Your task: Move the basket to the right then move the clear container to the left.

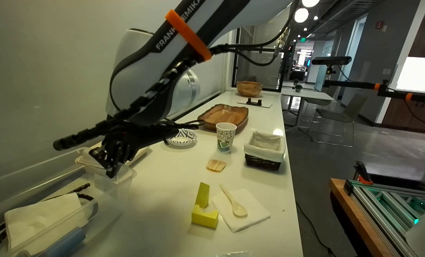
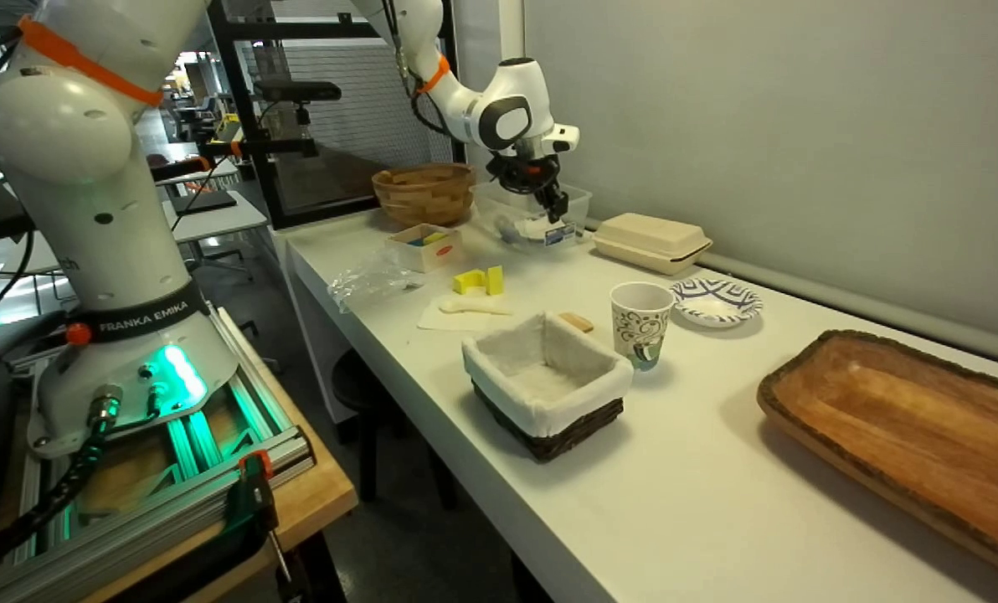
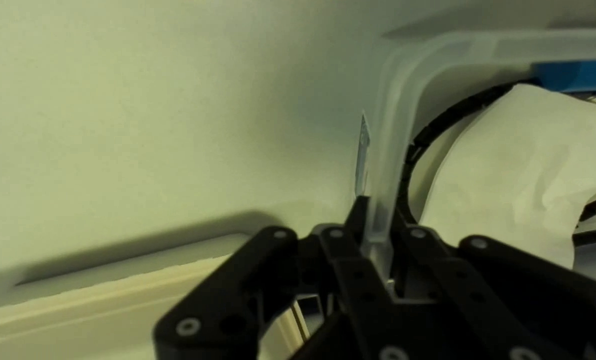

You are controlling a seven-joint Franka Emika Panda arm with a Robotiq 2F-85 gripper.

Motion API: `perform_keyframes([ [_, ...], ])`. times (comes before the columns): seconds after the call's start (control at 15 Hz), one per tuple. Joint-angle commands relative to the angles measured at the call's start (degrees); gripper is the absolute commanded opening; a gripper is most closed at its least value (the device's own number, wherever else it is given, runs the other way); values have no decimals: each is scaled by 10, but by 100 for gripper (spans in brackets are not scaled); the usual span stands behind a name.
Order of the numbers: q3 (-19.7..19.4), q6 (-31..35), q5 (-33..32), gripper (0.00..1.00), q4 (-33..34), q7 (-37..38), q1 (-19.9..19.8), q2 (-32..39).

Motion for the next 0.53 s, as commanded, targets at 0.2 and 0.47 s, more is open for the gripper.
perform_keyframes([
  [0.2, 13, -20, -30, 2, 71, -67, -19, 47],
  [0.47, 19, -29, -33, 47, 80, -96, -27, 48],
])
